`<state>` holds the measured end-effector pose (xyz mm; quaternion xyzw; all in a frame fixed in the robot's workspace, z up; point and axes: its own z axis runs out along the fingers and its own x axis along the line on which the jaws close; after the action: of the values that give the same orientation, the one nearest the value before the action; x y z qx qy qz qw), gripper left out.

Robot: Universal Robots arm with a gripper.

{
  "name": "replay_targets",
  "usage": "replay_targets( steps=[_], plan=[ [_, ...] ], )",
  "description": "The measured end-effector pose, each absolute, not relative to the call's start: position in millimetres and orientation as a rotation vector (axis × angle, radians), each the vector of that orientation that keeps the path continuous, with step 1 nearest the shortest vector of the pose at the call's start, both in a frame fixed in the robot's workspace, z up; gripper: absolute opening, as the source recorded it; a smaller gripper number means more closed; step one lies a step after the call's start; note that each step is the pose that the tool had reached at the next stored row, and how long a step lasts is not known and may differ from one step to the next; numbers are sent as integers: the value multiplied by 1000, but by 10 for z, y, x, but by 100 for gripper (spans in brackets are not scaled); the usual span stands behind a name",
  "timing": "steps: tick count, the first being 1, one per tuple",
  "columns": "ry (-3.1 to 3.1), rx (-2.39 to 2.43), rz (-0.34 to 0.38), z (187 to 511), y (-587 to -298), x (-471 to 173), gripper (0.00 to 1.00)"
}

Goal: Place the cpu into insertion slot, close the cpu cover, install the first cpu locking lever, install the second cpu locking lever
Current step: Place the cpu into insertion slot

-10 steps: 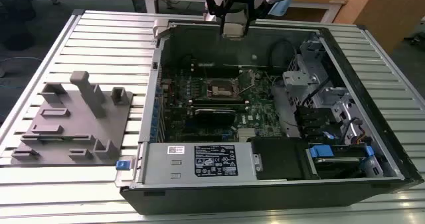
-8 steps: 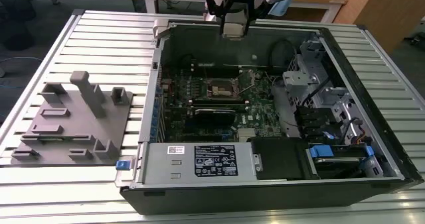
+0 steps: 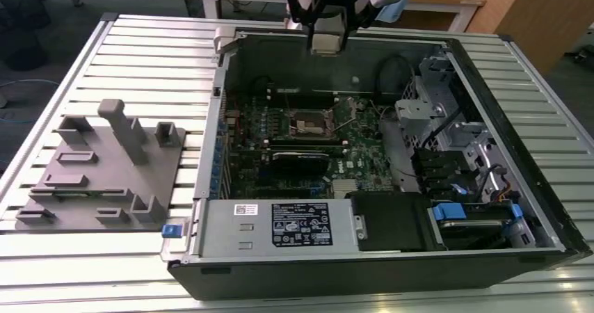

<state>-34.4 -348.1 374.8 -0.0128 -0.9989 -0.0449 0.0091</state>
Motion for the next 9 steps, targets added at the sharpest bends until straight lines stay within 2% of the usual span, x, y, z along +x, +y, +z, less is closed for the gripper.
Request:
replay_targets(
  steps=[9],
  plan=[
    [-3120,-40,-140,3734,-3481,-344,54]
  ],
)
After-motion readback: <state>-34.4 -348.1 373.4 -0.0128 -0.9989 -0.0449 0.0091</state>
